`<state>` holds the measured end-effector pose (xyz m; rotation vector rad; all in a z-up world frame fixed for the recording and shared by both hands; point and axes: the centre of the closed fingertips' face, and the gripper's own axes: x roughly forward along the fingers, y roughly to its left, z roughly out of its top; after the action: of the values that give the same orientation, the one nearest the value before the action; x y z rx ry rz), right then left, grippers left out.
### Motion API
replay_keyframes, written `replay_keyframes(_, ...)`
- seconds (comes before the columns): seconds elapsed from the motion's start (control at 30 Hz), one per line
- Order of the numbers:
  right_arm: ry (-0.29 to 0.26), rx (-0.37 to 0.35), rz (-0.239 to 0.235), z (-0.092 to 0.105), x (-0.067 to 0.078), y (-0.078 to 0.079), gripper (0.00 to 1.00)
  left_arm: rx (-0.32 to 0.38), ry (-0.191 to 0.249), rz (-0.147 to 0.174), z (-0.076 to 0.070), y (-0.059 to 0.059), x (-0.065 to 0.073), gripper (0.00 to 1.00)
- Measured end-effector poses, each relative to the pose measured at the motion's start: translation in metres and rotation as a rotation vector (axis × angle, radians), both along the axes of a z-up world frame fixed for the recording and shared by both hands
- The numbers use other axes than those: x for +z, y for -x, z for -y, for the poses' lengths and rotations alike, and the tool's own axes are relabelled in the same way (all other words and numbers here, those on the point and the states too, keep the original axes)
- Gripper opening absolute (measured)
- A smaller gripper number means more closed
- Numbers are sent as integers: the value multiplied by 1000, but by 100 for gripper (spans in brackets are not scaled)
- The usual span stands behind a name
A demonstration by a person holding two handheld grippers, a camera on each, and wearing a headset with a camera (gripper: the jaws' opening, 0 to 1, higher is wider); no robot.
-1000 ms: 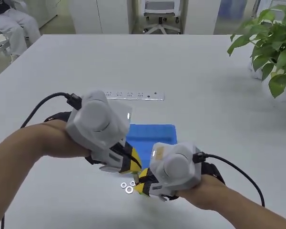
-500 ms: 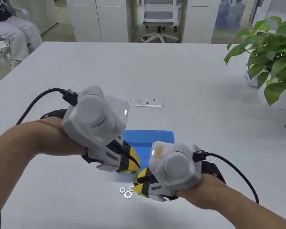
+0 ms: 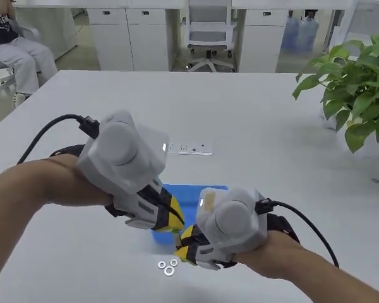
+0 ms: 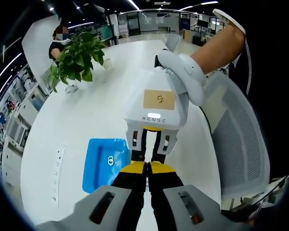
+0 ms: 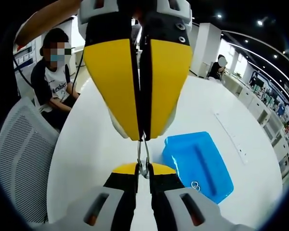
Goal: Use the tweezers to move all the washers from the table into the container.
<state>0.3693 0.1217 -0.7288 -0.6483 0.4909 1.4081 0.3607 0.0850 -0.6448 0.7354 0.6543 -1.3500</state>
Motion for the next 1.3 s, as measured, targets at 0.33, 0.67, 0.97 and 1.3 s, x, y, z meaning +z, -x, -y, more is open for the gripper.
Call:
replay_keyframes(0.33,-13,-3,36,-1,14,-15,10,-6,-1,42,2,-11,14,5)
replay_keyframes(0.67,-20,-3,57,-4,23,-37,10,-5,-1,68,0,-30,23,5)
replay_keyframes(0.97,-19,-6,61,-4,20,-56,10,4,7,79,0,-47,20,5)
replay_keyframes(1.3,-15,-12,59,-1,8,-74,10,12,11,78,1,-67,7,5)
